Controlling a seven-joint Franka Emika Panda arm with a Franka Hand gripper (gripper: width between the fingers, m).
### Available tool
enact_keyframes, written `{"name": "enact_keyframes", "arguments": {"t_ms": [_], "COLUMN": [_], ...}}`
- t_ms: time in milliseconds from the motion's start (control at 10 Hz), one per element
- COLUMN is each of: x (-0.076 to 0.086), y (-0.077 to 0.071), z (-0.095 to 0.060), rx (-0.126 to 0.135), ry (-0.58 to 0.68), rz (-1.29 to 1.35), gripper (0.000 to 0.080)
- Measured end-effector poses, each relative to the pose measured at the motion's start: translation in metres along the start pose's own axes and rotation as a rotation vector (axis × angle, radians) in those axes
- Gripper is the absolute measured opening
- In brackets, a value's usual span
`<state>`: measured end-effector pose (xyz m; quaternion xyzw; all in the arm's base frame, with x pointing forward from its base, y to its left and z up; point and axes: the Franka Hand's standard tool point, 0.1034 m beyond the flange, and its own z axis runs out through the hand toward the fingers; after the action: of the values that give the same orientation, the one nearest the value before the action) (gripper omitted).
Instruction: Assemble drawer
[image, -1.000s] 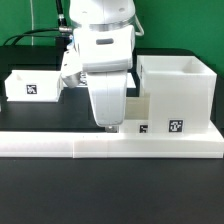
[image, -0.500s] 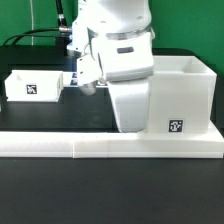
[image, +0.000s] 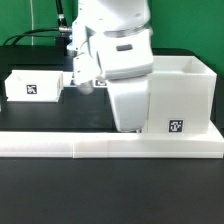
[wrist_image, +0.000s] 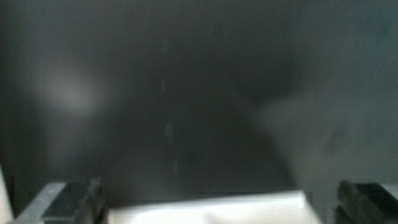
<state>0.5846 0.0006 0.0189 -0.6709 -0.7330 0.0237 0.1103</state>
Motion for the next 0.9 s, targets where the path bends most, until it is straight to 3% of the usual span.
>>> {"name": "enact_keyframes", "arguments": {"t_ms": [200, 300, 500, 700, 800, 900], "x": [-0.029, -0.040, -0.058, -0.075, -0.078, -0.081], "y": [-0.003, -0.009, -0.038, -0.085, -0.107, -0.113], "z": [-0.010, -0.022, -0.037, -0.026, -0.014, -0.009], "rx": [-0.018, -0.058, -0.179, -0.254, -0.236, -0.226], "ry": [-0.015, -0.032, -0.060, -0.043, -0.036, -0.032], "rz": [-0.026, -0.017, 0.020, 0.108, 0.127, 0.132], "gripper": [0.0648, 0.0648, 0.0648, 0.0648, 0.0648, 0.0648]}}
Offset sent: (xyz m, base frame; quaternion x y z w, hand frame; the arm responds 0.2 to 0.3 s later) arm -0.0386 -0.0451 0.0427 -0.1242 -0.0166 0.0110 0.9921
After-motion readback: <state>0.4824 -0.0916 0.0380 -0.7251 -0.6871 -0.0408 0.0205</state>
